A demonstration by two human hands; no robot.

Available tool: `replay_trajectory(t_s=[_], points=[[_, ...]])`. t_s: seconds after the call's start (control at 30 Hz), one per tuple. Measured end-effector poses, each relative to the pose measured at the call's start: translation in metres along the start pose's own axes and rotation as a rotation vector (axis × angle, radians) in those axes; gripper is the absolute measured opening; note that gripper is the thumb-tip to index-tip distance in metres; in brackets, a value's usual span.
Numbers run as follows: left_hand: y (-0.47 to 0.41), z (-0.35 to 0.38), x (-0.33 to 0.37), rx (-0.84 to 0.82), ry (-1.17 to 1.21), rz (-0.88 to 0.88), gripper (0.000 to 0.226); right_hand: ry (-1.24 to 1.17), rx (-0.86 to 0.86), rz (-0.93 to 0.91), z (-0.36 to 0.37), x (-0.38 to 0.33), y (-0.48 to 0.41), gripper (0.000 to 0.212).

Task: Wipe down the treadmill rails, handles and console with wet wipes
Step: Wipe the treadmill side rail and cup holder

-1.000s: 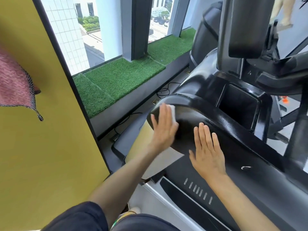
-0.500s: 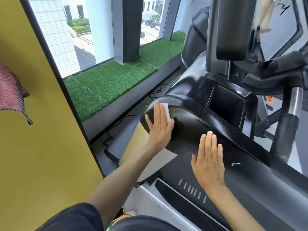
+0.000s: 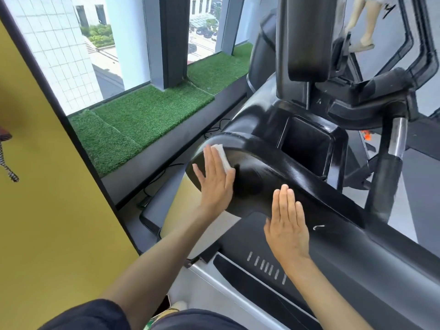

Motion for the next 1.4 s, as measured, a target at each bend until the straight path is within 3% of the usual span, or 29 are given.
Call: replay_trajectory(t_s=[0.1, 0.2, 0.3, 0.4, 0.47, 0.53, 0.6, 0.7, 0.8, 0.9, 1.0, 1.13, 1.2, 1.23, 1.3, 1.4], points=[[0.013, 0.013, 0.030, -0.091, -0.115, 0.218, 0.064, 0.010, -0.005, -0.015, -0.001, 0.000, 0.000, 0.077], [0.035, 0.037, 0.020, -0.152, -0.251, 0.415, 0.062, 0.005, -0.065, -0.027, -0.004, 0.004, -0.001, 0.097], [0.040, 0.031, -0.008, -0.057, -0.294, 0.361, 0.060, -0.052, -0.065, -0.046, -0.010, 0.005, 0.001, 0.098], [0.023, 0.010, -0.010, -0.041, -0.087, 0.077, 0.065, -0.110, -0.058, 0.023, -0.015, 0.007, 0.008, 0.094], [0.014, 0.002, 0.013, 0.033, 0.009, -0.005, 0.072, -0.128, -0.063, 0.080, -0.015, 0.010, 0.015, 0.098], [0.014, 0.002, 0.042, 0.027, 0.008, 0.055, 0.064, -0.117, -0.059, 0.099, -0.013, 0.013, 0.021, 0.101], [0.030, 0.016, 0.060, -0.059, -0.090, 0.223, 0.065, -0.105, -0.064, 0.089, -0.009, 0.017, 0.024, 0.105], [0.062, 0.051, 0.048, -0.170, -0.236, 0.401, 0.069, -0.041, -0.072, 0.051, -0.003, 0.019, 0.026, 0.102], [0.064, 0.053, 0.015, -0.152, -0.197, 0.304, 0.065, -0.016, -0.033, 0.030, 0.001, 0.020, 0.028, 0.087], [0.044, 0.034, -0.001, -0.084, -0.108, 0.023, 0.066, -0.044, -0.032, 0.051, 0.002, 0.018, 0.026, 0.069], [0.026, 0.020, 0.019, 0.000, 0.052, -0.105, 0.071, -0.045, -0.049, 0.061, 0.001, 0.016, 0.026, 0.068], [0.044, 0.041, 0.064, -0.103, -0.099, 0.249, 0.064, 0.004, -0.055, 0.068, 0.001, 0.019, 0.026, 0.091], [0.061, 0.066, 0.051, -0.135, -0.241, 0.429, 0.063, 0.043, -0.048, 0.055, -0.001, 0.020, 0.025, 0.091], [0.068, 0.071, 0.036, -0.146, -0.284, 0.433, 0.064, 0.038, -0.031, 0.050, -0.001, 0.021, 0.024, 0.088], [0.070, 0.068, 0.002, -0.140, -0.270, 0.294, 0.065, 0.010, -0.003, 0.047, 0.001, 0.022, 0.025, 0.078], [0.060, 0.047, -0.028, -0.097, -0.017, -0.172, 0.071, 0.018, -0.022, 0.023, 0.002, 0.022, 0.026, 0.070]])
Point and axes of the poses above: each hand's wrist, its own y-axis away from the middle knuckle, its own z-axis out of the palm, x = y × z, the point moved 3 cm from there along -y, towards the middle knuckle, and after that the axes turned 6 degrees about y, right-handed, at the moved point
